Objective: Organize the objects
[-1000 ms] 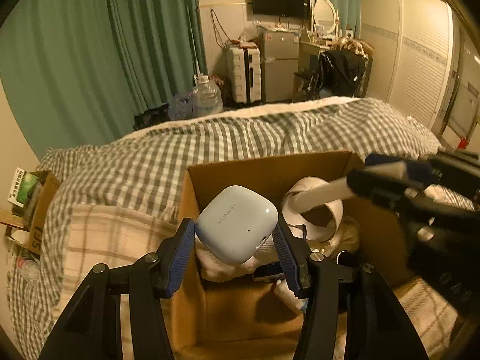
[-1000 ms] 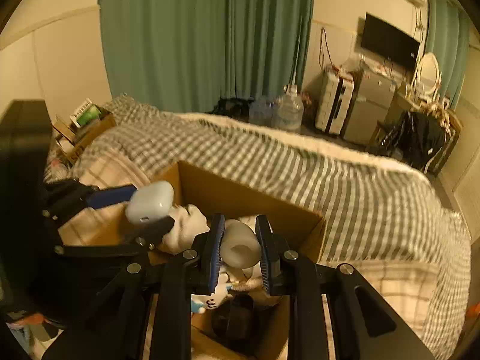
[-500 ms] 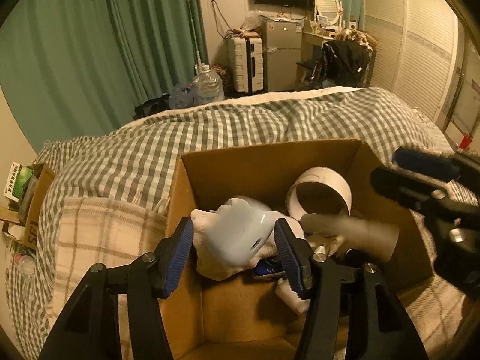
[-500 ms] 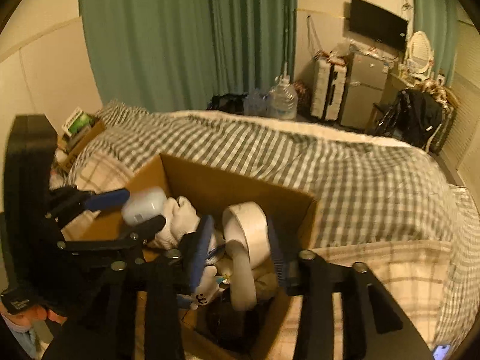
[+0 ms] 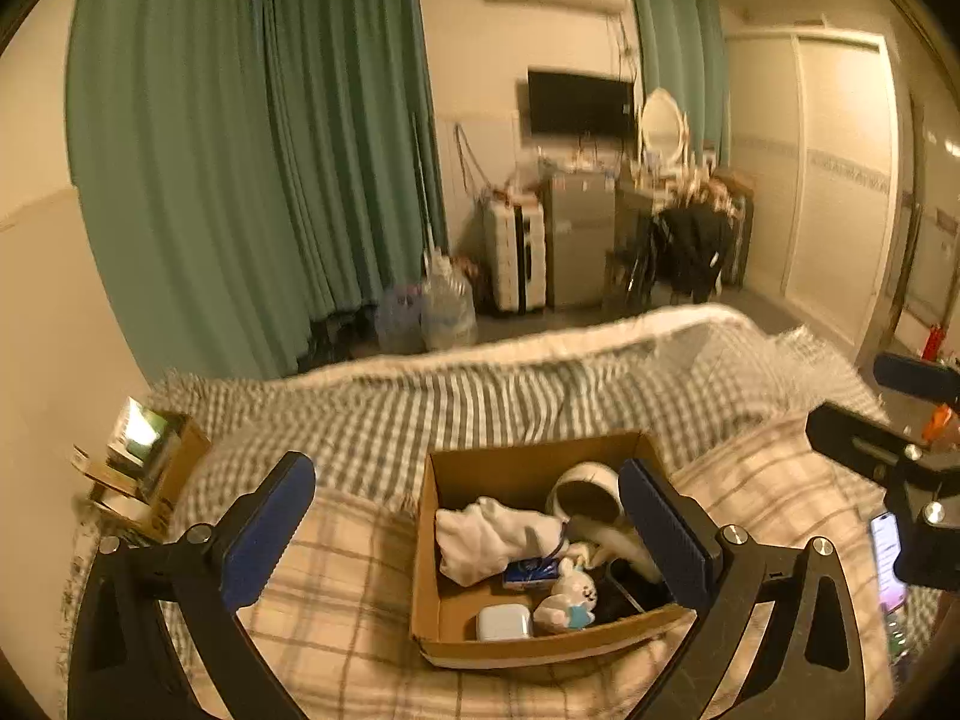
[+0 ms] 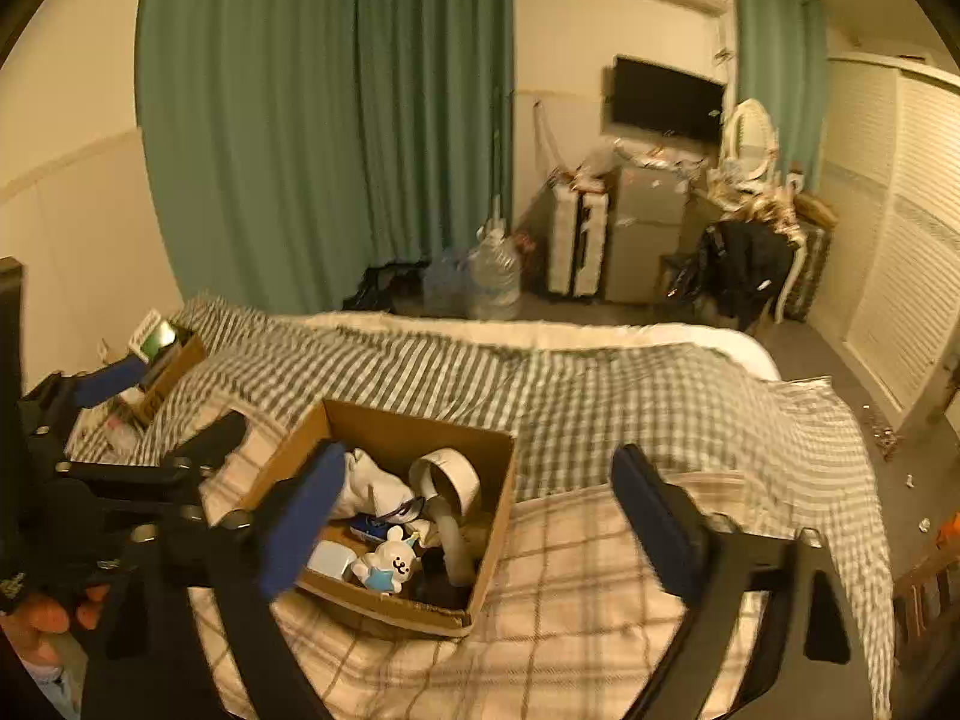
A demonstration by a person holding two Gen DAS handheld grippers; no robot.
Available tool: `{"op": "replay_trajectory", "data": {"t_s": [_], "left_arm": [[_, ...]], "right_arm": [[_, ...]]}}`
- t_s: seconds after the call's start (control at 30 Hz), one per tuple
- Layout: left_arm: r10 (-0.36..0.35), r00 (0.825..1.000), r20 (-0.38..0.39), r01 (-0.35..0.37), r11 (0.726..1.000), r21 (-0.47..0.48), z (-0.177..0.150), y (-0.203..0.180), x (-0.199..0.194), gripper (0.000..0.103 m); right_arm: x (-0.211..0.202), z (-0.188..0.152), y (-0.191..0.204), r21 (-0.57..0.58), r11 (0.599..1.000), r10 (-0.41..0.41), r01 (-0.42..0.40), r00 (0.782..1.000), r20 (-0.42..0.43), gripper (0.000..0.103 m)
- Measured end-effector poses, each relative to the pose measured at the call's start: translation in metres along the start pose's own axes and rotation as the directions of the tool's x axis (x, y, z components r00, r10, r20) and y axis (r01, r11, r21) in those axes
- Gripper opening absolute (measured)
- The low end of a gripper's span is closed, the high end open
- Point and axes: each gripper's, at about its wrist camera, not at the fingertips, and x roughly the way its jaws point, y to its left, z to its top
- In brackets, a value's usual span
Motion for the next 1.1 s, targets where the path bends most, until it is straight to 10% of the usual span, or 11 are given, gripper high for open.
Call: {"op": "replay_trajectory", "data": {"t_s": [0.43, 0.83, 1.1], "left_arm": [[-0.026, 0.991, 0.128, 0.036, 0.996, -0.077, -0.03, 0.012, -0.094, 0.103], [0.074, 0.985, 0.157, -0.061, 0.994, -0.087, -0.101, 0.003, -0.075, 0.103], [0.054, 0.992, 0.113, -0.047, 0.997, -0.069, -0.129, -0.002, -0.068, 0.103]], "right_arm": [[-0.106, -0.045, -0.003, 0.078, 0.991, -0.126, 0.113, 0.974, 0.189, 0.103], [-0.094, -0.104, 0.009, 0.067, 0.984, -0.18, 0.168, 0.94, 0.29, 0.103], [-0.046, -0.134, 0.022, 0.04, 0.987, -0.161, 0.156, 0.968, 0.192, 0.103]]}}
